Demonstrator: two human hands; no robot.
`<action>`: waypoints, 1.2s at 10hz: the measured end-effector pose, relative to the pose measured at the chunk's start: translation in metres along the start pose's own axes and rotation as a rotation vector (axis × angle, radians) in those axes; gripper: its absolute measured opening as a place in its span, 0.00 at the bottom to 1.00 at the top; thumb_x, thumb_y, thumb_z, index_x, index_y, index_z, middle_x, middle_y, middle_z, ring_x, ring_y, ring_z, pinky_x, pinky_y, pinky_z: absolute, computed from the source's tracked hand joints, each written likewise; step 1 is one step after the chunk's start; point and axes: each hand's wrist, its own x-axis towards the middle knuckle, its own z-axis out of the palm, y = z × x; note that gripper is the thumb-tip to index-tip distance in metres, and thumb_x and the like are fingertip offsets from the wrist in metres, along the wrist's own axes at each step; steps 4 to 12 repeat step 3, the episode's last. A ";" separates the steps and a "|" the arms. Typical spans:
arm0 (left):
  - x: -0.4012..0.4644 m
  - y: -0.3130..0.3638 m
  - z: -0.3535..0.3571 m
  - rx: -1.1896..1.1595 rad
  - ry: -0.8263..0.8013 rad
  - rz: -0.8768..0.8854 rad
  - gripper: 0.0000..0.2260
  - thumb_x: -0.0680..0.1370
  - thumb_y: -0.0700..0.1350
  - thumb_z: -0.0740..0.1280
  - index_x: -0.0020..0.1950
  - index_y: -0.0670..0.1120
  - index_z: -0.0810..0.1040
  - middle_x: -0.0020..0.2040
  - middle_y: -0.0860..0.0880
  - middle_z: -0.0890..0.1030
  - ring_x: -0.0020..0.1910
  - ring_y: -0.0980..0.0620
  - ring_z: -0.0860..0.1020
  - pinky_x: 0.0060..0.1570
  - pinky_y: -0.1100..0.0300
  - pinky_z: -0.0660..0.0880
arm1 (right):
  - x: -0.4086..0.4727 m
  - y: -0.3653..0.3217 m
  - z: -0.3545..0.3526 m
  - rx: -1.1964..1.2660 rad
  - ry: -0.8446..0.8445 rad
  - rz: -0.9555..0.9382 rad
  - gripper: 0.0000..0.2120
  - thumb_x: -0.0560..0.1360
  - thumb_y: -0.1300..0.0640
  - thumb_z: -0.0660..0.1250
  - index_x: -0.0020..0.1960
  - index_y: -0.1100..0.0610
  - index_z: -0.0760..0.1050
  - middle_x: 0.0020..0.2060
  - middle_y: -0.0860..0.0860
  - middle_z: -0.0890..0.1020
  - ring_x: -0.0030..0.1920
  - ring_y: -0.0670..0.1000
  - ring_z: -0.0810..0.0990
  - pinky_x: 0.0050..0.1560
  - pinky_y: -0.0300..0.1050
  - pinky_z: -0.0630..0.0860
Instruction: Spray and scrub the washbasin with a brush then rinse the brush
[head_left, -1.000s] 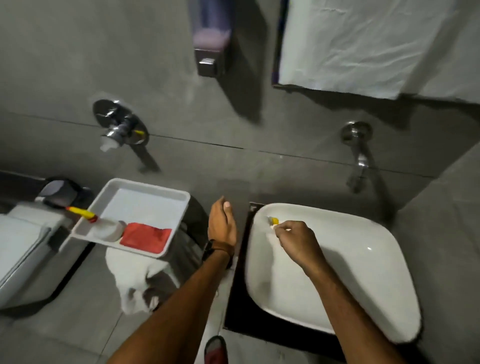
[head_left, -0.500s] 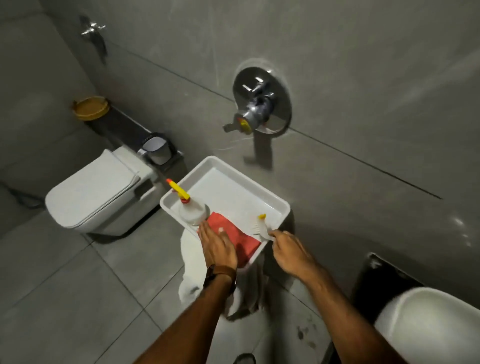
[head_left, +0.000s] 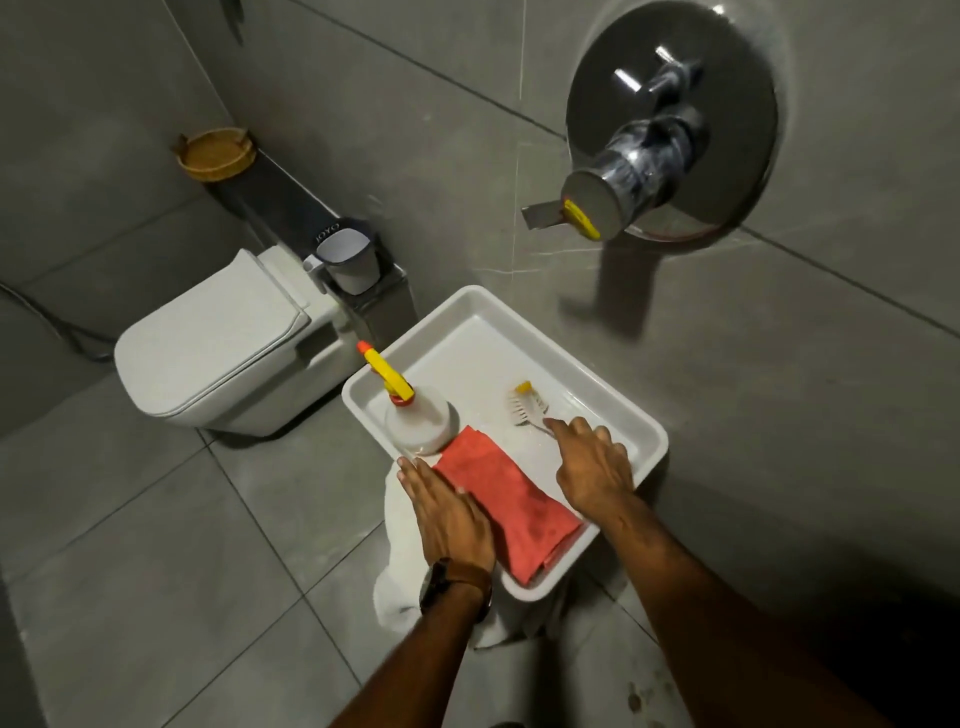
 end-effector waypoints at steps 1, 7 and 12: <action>-0.001 0.000 -0.002 0.042 -0.011 0.008 0.33 0.76 0.31 0.56 0.78 0.33 0.44 0.79 0.36 0.42 0.79 0.40 0.41 0.72 0.65 0.33 | -0.003 0.005 0.005 -0.052 -0.022 0.010 0.38 0.75 0.62 0.68 0.79 0.42 0.58 0.63 0.50 0.76 0.59 0.56 0.74 0.56 0.54 0.69; -0.001 -0.001 -0.008 0.043 -0.021 -0.012 0.36 0.72 0.27 0.56 0.78 0.33 0.43 0.79 0.35 0.42 0.79 0.39 0.41 0.75 0.59 0.39 | -0.024 0.013 -0.002 0.021 0.065 0.069 0.38 0.74 0.63 0.71 0.79 0.43 0.61 0.65 0.48 0.78 0.63 0.54 0.74 0.60 0.52 0.68; -0.001 -0.001 -0.008 0.043 -0.021 -0.012 0.36 0.72 0.27 0.56 0.78 0.33 0.43 0.79 0.35 0.42 0.79 0.39 0.41 0.75 0.59 0.39 | -0.024 0.013 -0.002 0.021 0.065 0.069 0.38 0.74 0.63 0.71 0.79 0.43 0.61 0.65 0.48 0.78 0.63 0.54 0.74 0.60 0.52 0.68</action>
